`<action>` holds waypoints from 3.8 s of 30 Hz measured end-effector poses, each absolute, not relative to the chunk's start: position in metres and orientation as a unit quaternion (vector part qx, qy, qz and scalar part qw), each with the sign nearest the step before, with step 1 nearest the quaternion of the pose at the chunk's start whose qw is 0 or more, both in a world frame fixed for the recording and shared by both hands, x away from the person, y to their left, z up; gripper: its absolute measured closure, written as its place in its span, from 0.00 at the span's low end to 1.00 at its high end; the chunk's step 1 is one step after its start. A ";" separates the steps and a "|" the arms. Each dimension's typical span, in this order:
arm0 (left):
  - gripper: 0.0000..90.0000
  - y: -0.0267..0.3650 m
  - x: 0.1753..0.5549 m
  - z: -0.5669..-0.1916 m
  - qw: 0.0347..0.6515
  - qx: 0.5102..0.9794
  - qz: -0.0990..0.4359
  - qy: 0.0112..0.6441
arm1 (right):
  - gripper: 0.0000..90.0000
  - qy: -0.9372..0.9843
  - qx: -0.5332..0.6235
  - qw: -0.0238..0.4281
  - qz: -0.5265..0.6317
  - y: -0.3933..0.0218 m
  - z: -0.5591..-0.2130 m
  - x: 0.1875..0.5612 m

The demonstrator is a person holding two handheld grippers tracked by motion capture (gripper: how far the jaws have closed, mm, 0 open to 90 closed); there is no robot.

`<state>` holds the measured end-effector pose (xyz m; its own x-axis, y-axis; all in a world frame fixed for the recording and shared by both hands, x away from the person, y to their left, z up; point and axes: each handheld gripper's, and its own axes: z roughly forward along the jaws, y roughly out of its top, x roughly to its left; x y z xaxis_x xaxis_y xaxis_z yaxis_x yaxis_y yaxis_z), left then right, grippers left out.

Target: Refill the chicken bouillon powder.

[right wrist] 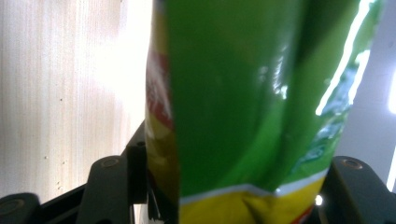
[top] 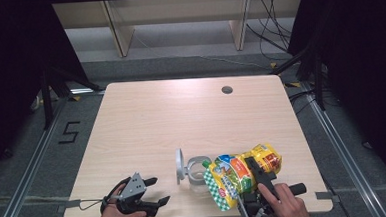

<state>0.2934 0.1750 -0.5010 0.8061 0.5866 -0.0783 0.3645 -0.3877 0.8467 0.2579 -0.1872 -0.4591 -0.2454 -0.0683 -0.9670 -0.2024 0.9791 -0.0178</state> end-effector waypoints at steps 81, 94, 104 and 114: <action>0.27 0.175 0.296 -0.501 0.471 0.830 0.118 0.276 | 0.58 0.723 -0.329 0.593 -0.132 -0.170 -0.407 0.272; 0.27 0.174 0.296 -0.502 0.473 0.826 0.121 0.281 | 0.58 0.703 -0.373 0.585 -0.158 -0.165 -0.402 0.275; 0.27 0.174 0.297 -0.501 0.477 0.826 0.118 0.278 | 0.58 0.691 -0.388 0.584 -0.174 -0.163 -0.398 0.276; 0.25 0.174 0.294 -0.500 0.474 0.823 0.120 0.289 | 0.58 0.689 -0.392 0.583 -0.176 -0.160 -0.397 0.277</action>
<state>0.2937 0.1739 -0.5004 0.8045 0.5891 -0.0759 0.3608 -0.3831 0.8503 0.2771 -0.1599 -0.3970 -0.0127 -0.7458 -0.6660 -0.3350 0.6308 -0.7000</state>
